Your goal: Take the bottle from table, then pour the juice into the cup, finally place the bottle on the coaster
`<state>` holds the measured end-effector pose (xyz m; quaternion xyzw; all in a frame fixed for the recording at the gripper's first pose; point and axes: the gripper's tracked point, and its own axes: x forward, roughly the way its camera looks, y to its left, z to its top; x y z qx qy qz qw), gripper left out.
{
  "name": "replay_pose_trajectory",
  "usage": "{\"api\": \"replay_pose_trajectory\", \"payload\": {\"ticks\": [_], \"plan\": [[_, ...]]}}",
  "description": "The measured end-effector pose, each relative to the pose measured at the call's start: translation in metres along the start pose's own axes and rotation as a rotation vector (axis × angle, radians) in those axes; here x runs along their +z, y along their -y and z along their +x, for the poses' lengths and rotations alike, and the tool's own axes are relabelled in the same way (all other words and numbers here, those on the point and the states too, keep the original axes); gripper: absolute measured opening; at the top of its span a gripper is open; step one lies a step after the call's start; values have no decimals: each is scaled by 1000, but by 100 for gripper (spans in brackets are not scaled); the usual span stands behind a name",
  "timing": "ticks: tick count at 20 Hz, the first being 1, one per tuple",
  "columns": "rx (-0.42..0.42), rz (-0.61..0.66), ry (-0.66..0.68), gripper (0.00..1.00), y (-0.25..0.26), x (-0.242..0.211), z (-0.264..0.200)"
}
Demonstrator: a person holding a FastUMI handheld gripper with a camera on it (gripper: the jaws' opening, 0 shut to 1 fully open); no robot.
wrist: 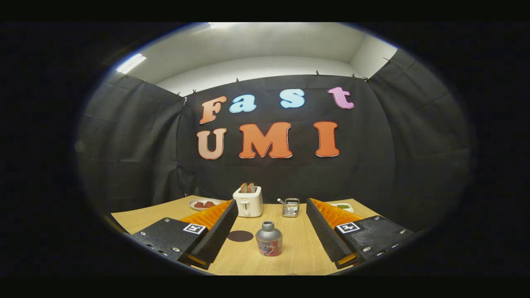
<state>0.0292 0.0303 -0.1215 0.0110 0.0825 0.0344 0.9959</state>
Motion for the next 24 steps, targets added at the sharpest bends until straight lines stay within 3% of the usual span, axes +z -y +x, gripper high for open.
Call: {"api": "replay_pose_trajectory", "payload": {"ticks": [5, 24], "plan": [[41, 46, -84, 98, -8, -48, 14], [42, 2, -206, 99, -6, -164, 57]]}}
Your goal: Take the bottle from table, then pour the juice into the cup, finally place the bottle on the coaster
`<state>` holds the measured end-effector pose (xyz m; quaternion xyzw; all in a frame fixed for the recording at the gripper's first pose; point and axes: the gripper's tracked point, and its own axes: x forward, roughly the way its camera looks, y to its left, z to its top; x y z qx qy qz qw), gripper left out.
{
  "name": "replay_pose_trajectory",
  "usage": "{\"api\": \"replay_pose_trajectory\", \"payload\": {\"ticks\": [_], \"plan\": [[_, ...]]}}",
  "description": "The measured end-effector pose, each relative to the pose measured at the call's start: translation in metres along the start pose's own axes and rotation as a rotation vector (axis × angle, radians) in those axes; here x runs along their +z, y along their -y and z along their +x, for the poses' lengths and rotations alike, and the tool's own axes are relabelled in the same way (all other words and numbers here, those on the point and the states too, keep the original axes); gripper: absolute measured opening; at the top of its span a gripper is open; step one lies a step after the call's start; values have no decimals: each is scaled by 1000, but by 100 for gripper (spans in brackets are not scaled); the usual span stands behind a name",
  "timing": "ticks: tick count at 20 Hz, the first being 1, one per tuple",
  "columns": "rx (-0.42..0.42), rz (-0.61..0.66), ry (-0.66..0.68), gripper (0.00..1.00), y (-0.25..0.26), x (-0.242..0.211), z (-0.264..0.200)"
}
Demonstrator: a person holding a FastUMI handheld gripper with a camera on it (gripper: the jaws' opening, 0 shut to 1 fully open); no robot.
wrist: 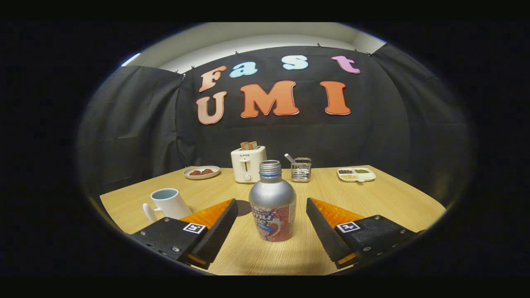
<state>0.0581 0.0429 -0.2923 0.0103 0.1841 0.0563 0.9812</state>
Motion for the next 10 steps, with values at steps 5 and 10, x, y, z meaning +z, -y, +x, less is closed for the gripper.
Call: {"api": "replay_pose_trajectory", "payload": {"ticks": [5, 10], "plan": [[-1, -2, -51, 99, 1, -24, 16], [-7, -20, -66, 97, -2, -33, 26]]}}
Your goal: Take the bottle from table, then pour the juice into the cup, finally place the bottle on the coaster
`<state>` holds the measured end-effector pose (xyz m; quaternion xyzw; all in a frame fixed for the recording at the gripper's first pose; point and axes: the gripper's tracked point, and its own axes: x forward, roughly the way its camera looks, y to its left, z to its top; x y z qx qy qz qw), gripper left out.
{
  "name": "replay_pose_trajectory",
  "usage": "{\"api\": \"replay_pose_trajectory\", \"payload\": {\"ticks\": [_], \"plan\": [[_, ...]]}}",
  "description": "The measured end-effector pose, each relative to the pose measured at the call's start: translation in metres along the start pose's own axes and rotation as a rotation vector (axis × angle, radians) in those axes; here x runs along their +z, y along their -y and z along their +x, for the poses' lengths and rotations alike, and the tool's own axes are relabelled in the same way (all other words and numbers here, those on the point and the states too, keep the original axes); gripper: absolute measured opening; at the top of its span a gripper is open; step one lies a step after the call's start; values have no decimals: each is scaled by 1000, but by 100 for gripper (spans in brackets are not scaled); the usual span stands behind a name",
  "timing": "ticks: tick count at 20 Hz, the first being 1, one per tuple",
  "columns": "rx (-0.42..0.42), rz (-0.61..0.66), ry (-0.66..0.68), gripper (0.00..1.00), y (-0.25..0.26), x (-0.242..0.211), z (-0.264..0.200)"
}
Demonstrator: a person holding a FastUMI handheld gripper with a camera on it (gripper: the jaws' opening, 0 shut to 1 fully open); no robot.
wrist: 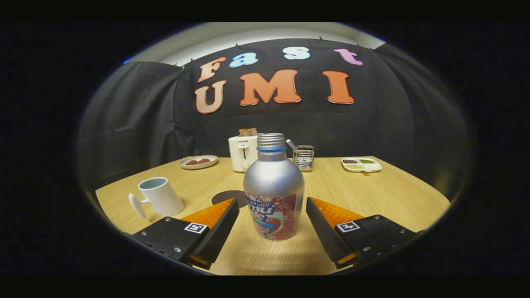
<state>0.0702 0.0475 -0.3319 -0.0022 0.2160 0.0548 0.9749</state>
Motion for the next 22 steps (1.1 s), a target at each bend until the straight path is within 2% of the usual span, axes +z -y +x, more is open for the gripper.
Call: {"api": "replay_pose_trajectory", "payload": {"ticks": [7, 9, 15, 18, 22], "plan": [[-14, -2, -39, 94, 2, -15, 13], [-17, -4, -48, 87, 2, -18, 18], [-22, -16, -63, 79, 0, -21, 20], [-23, -76, -63, 78, -5, -15, 16], [-23, -244, -50, 78, -18, -5, 12]]}}
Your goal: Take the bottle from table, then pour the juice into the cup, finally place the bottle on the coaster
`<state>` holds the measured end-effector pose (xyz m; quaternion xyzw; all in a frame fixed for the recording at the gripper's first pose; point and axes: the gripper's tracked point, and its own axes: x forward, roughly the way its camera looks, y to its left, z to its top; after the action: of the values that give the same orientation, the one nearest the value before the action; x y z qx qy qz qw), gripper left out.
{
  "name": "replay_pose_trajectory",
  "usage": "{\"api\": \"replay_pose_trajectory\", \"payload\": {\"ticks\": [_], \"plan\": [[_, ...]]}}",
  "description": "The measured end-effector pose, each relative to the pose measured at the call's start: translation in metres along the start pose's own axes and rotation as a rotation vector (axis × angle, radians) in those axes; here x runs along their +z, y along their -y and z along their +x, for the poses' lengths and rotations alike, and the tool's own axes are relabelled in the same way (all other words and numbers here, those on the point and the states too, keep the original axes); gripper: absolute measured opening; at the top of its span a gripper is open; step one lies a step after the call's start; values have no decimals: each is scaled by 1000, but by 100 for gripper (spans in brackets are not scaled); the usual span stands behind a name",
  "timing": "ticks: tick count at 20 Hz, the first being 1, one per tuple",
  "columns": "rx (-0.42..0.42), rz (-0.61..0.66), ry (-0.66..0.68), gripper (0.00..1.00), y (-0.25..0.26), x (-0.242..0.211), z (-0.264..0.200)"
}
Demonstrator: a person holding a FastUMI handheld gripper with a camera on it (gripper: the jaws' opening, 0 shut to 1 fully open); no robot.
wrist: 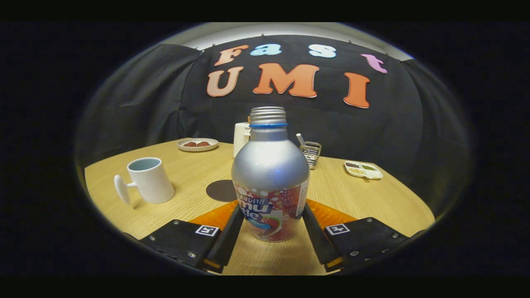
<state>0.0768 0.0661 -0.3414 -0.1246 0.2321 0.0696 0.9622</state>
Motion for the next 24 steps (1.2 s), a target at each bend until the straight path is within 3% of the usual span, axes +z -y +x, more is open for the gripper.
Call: {"api": "replay_pose_trajectory", "payload": {"ticks": [9, 21, 24], "plan": [[-62, -379, 10, 77, -22, 12, 4], [-211, -926, 133, 77, -36, 62, 1], [-226, -1000, 157, 77, -39, 70, -6]]}}
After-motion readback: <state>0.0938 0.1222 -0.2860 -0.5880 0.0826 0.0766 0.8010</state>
